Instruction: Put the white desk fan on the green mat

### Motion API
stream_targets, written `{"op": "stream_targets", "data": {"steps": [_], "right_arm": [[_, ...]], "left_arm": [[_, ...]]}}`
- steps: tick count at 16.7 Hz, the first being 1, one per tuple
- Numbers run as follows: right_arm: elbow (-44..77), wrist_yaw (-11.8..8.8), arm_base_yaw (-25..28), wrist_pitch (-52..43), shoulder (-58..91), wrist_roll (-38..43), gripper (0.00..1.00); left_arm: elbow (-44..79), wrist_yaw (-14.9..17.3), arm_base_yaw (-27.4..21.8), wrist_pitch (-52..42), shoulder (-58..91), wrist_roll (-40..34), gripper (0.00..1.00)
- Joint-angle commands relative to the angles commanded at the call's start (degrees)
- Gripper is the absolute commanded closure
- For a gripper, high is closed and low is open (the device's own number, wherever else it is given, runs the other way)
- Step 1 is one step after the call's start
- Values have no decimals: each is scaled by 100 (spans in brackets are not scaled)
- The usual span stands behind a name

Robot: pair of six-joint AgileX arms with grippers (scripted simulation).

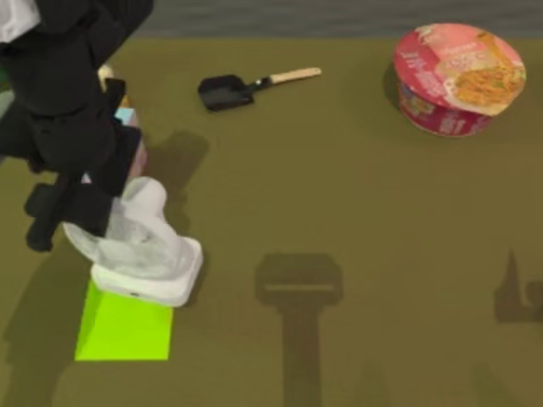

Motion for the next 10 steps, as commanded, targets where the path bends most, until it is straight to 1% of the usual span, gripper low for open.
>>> {"op": "stream_targets", "data": {"steps": [2,4,6,10], "right_arm": [[0,0,0,0,0,0,0],[0,0,0,0,0,0,0],[0,0,0,0,0,0,0],[0,0,0,0,0,0,0]], "left_arm": [[-594,-2,199,107,-454,-628,100],[-978,-3,339,185,-776,-1013,100],[-1118,-4,395,217,-905,-1153,100],[-1103,-3,366,201,-883,-1134,100]]}}
